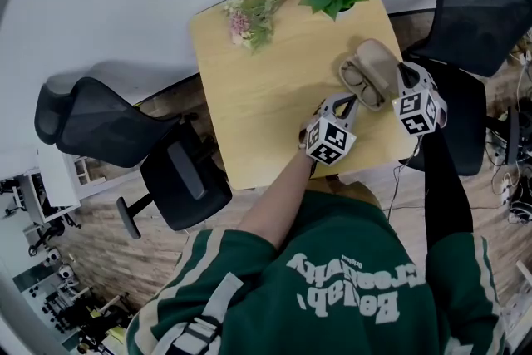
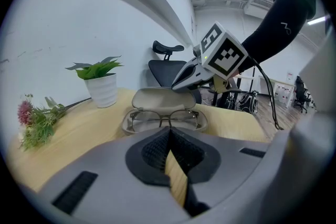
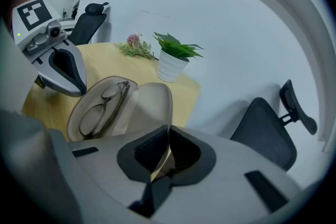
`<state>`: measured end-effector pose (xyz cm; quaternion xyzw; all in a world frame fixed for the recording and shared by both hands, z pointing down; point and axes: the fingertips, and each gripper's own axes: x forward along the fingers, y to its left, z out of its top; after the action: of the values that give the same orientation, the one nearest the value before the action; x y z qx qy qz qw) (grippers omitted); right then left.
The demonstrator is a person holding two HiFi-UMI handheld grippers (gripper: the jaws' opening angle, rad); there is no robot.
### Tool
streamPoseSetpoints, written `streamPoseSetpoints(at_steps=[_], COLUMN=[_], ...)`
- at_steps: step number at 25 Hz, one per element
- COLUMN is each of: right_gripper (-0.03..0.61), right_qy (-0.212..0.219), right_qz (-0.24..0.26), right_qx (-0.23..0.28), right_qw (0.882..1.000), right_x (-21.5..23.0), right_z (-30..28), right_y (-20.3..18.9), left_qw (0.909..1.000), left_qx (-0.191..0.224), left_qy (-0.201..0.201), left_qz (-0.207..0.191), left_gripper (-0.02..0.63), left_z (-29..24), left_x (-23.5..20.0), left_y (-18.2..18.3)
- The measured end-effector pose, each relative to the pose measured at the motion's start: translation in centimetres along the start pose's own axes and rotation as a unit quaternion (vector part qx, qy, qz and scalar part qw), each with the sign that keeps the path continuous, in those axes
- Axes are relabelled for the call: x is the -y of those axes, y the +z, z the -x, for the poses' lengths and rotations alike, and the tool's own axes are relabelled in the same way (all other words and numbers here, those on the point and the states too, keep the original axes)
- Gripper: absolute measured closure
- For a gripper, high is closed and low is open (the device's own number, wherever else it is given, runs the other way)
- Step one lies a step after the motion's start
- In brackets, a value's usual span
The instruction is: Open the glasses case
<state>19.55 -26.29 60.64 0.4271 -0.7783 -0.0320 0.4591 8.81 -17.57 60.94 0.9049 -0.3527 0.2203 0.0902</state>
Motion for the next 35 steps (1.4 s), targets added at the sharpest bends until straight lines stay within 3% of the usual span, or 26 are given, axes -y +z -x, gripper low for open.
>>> streamPoseSetpoints(at_steps=[7,16,35], right_gripper=[0.552,0.522,0.525], right_qy=[0.009,-0.005,-0.041], right_qz=[-0.016,0.005,0.006], right_qx=[0.001,0.012,0.071], right_qw=[1.0,1.0,0.997], right_x=[0.3,0.0,-0.6], right_z=[-0.7,-0.2,5.2], right_y=[-0.5,0.4,5.2], left_qw=[0.9999,1.0,0.9989], left_qx=[-0.011,-0.007,0.027], left_qy=[0.0,0.003,0.037], left_qz=[-0.002,-0.001,-0.013], left_gripper=[0.6,0.6,0.6], left_z=[0.0,0.1,3.1], left_x=[0.1,0.0,-1.9], left_y=[-0.4,-0.3,2.3])
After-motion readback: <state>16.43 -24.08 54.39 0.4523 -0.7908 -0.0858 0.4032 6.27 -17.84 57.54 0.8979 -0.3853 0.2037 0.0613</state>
